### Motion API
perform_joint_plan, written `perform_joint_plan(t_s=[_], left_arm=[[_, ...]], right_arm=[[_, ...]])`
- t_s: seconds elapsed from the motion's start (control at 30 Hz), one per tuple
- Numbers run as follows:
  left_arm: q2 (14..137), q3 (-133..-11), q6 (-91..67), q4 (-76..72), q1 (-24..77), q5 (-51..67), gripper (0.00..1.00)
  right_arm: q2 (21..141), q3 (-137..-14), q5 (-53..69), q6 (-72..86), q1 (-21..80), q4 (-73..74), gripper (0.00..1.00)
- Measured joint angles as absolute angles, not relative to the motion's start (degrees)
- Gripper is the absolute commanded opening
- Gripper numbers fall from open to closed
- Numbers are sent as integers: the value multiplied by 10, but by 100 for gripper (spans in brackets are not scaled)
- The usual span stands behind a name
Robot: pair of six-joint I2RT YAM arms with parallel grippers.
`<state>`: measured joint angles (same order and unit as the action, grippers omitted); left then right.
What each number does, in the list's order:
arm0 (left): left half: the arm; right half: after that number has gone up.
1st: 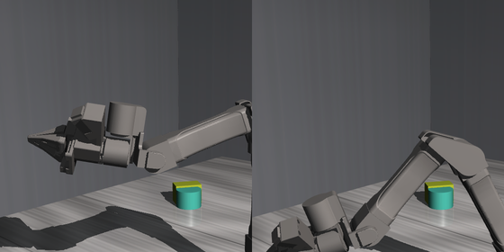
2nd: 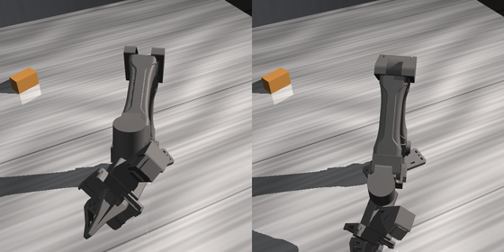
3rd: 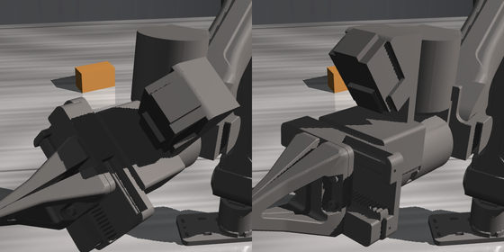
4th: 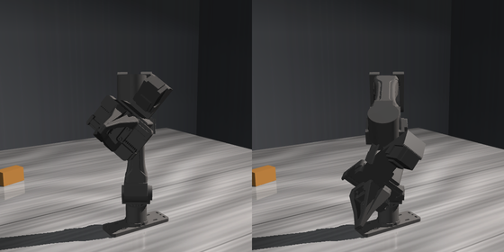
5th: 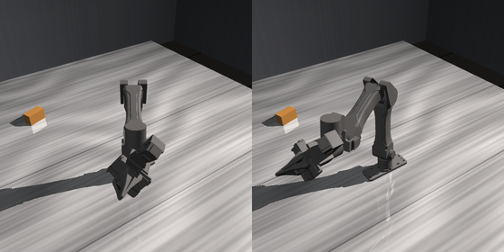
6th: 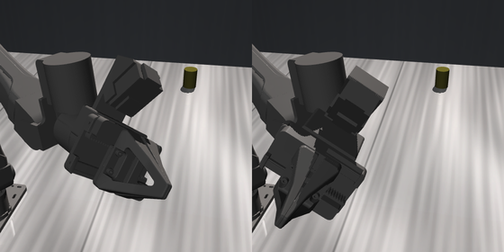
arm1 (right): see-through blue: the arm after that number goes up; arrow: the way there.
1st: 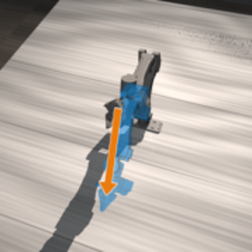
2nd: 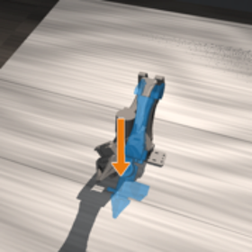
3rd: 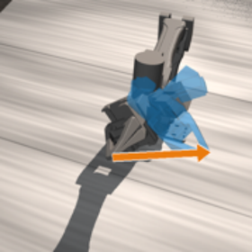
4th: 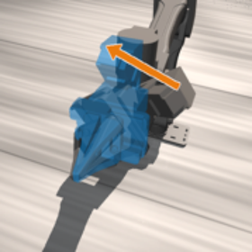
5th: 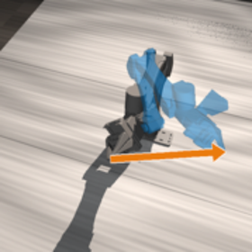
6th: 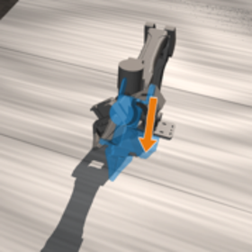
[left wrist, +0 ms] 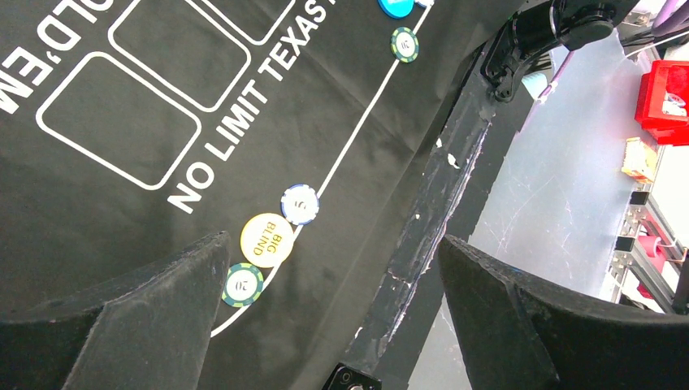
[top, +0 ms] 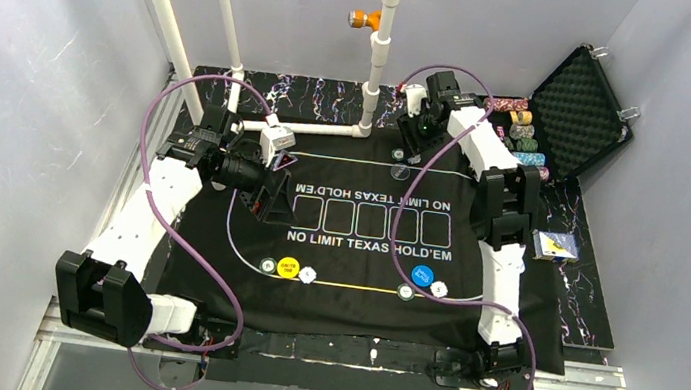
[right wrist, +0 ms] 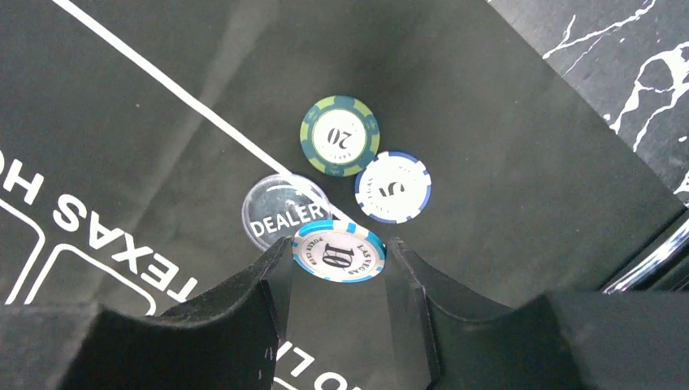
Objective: Distribute texas hold em gaming equipment
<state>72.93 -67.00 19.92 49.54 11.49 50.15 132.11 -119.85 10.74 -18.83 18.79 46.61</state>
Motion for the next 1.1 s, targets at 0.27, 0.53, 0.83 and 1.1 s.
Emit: perform_joint_plan(t_s=[0.27,0.53,0.83,1.1], left_arm=[[730,-670,199,496,115,502,99],[730,-670,199,496,115,501,99],[730,-670,199,496,115,501,99],[734,-670,199,496,115,499,99]], right_arm=[[1350,-1233,90,-173,202,429,38],[1364,-1235,68,-163,204,390,34],[1393,-1259,59,-147,190,362,35],[1413,-1262,57,-142,188,356,38]])
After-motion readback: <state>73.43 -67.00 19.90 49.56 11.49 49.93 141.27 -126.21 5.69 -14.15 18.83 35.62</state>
